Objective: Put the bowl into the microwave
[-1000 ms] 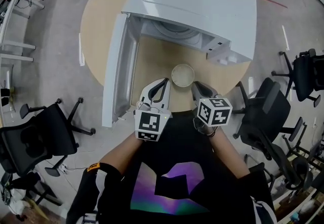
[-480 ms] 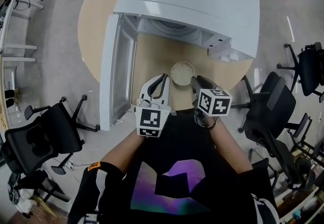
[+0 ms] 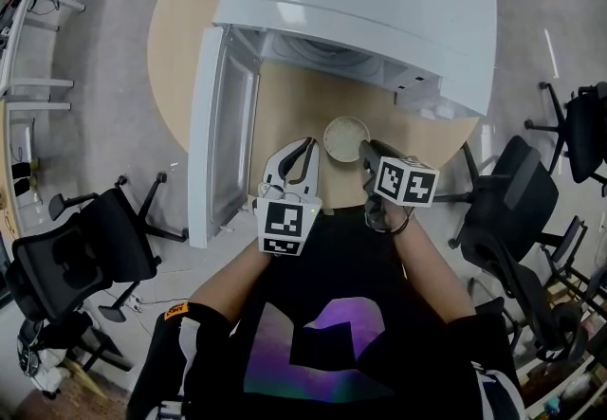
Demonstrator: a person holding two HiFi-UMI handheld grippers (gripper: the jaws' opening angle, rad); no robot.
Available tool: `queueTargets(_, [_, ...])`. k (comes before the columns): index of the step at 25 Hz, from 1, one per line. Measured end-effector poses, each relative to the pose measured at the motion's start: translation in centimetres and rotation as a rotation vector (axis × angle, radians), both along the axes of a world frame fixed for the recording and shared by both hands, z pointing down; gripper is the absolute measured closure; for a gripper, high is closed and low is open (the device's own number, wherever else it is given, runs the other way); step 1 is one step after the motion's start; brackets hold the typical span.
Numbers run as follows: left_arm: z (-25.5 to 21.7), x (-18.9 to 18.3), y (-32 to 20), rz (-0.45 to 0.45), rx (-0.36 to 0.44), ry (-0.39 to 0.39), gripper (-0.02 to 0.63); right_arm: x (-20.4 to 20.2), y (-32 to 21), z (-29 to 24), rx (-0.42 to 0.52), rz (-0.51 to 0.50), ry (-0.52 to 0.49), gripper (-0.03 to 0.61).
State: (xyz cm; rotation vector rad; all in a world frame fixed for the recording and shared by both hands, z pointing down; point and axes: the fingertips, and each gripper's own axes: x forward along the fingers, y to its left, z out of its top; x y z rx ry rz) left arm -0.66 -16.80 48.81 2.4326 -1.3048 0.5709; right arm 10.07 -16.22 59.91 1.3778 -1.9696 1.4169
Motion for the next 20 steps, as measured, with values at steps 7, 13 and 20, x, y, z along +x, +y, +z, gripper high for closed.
queueTargets(7, [0.3,-0.3,-0.5,0.005,-0.008,-0.010,0.568,0.0,-0.1,0.9,-0.053,0.065,-0.066,0.505])
queueTargets(13, [0.2,-0.9,-0.8,0.000,-0.007,-0.017,0.568,0.2,-0.5,1.3,-0.088,0.174,-0.214,0.505])
queueTargets(20, [0.0,-1.6,-0.8,-0.007,-0.002,-0.017,0.568,-0.2,-0.8,1.0,-0.092,0.227,-0.259,0.515])
